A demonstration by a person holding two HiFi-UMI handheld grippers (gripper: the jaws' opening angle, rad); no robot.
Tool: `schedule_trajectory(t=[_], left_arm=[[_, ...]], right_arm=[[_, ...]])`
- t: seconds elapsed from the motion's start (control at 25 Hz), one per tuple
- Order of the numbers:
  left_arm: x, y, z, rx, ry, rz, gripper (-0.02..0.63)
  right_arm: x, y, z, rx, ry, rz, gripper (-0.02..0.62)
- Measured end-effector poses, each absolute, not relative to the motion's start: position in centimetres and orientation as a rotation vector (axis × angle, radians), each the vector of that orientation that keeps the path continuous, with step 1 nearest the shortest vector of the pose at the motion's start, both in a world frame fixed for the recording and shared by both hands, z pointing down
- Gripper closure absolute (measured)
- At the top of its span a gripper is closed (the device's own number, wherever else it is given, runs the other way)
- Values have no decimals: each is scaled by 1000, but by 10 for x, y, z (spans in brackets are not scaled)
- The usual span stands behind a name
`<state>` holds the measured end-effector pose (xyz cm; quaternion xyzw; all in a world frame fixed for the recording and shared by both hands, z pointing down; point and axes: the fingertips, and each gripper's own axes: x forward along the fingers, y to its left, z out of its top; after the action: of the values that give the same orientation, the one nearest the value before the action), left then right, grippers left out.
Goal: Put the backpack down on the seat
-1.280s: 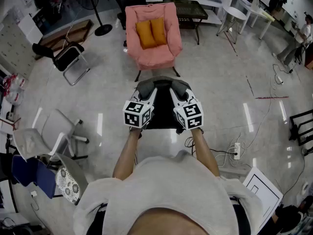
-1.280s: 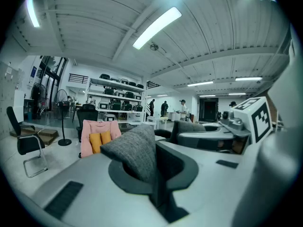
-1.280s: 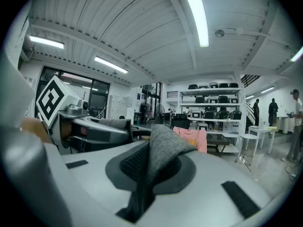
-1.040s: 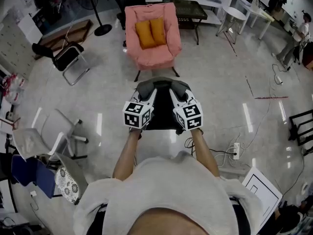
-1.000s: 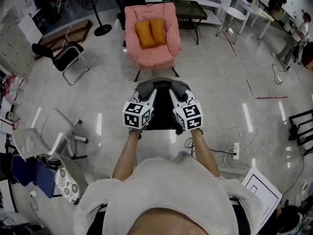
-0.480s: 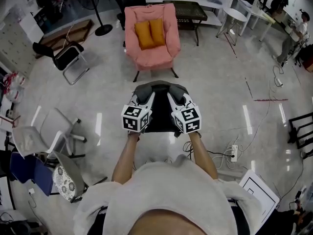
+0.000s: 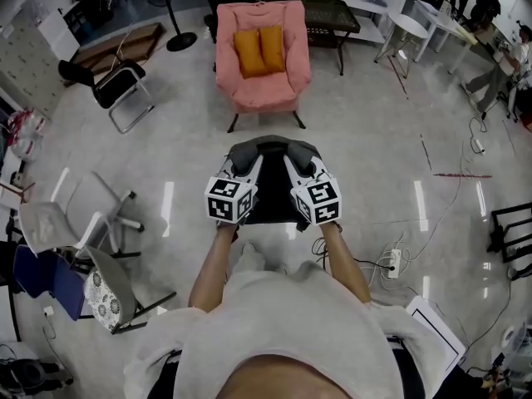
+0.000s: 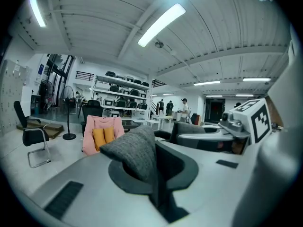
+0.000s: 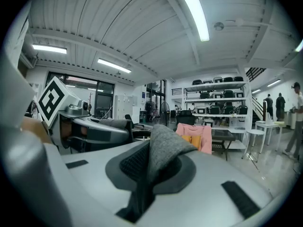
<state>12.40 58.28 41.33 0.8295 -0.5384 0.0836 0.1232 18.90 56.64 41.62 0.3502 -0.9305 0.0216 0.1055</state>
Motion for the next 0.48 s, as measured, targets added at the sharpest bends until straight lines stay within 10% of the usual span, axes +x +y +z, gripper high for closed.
schedule_trajectory(t=[0.48], left_arm=[[93, 505, 430, 2417, -1566, 220, 577]], right_arm=[[158, 492, 436, 1033, -2722, 78, 569]])
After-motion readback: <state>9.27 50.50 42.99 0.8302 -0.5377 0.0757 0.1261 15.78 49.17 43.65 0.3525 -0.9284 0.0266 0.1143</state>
